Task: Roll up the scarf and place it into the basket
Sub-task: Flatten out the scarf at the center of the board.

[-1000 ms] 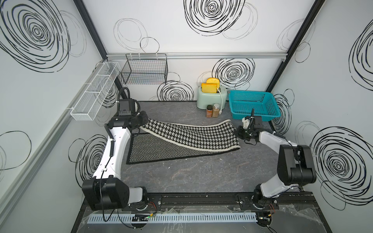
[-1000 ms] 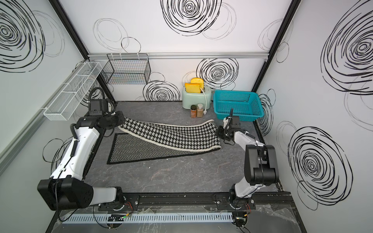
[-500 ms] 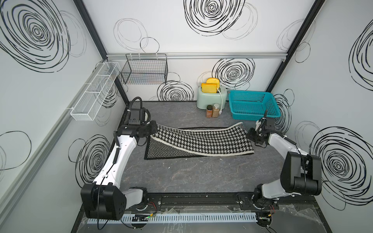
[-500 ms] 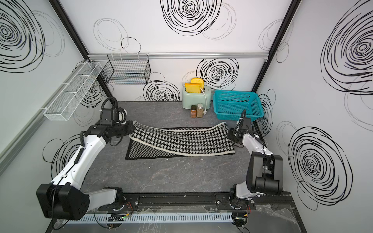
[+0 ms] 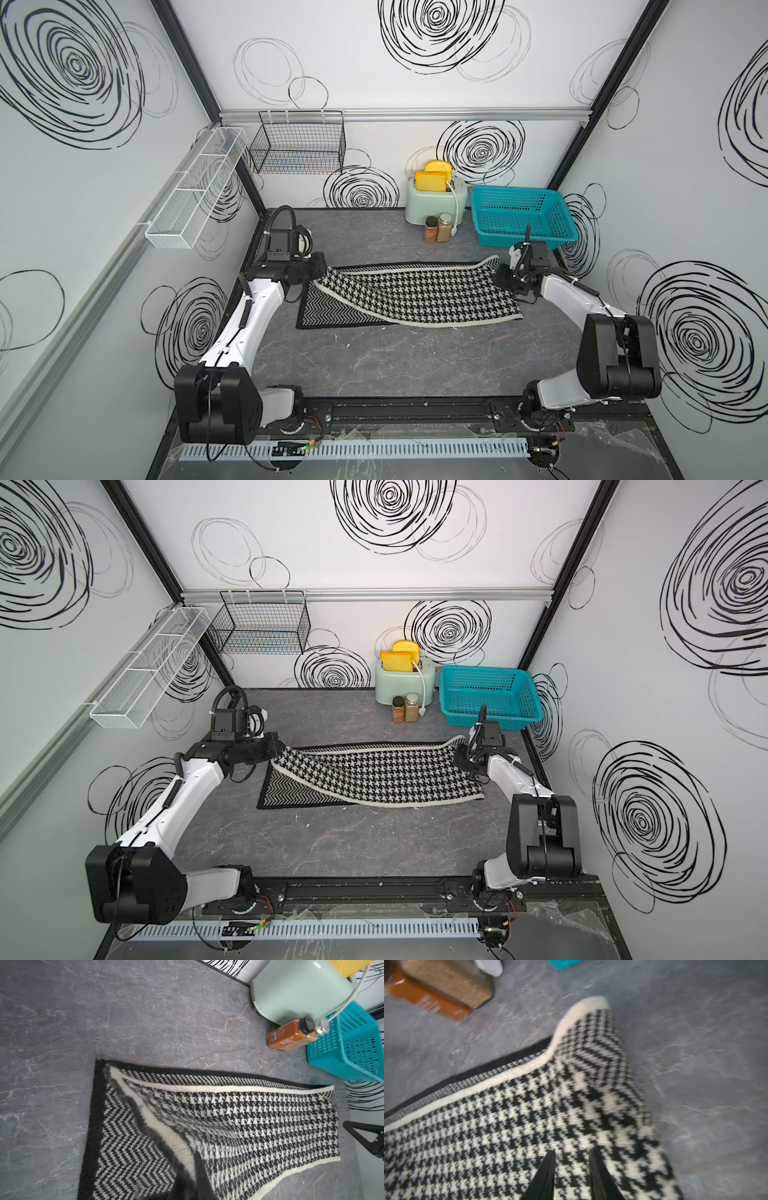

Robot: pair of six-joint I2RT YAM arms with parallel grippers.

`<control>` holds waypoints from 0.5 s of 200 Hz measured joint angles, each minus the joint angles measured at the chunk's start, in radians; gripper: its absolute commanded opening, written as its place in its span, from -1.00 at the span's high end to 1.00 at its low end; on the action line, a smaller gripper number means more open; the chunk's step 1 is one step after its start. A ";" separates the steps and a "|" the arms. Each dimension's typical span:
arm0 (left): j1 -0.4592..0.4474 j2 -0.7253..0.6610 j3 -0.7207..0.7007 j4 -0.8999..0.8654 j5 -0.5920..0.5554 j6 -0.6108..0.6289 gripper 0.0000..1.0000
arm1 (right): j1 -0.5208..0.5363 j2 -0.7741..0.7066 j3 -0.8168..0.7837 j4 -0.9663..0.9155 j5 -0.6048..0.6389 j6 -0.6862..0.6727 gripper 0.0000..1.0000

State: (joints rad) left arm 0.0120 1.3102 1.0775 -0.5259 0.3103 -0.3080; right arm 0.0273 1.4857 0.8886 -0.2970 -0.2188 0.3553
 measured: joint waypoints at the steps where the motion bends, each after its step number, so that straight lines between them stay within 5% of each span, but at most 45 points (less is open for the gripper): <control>1: -0.001 0.001 0.002 0.000 0.001 0.001 1.00 | 0.005 0.002 0.000 0.004 -0.005 0.000 0.37; 62: -0.081 0.041 0.275 0.071 0.117 0.041 1.00 | 0.034 0.129 -0.096 0.103 -0.069 0.034 0.40; 100: 0.058 0.011 0.115 0.157 0.189 0.013 1.00 | 0.030 0.126 -0.118 0.122 -0.065 0.040 0.41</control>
State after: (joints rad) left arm 0.0700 1.3212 1.1923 -0.3691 0.4995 -0.2955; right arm 0.0570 1.6115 0.7708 -0.1749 -0.2840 0.3958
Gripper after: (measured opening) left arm 0.061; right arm 0.297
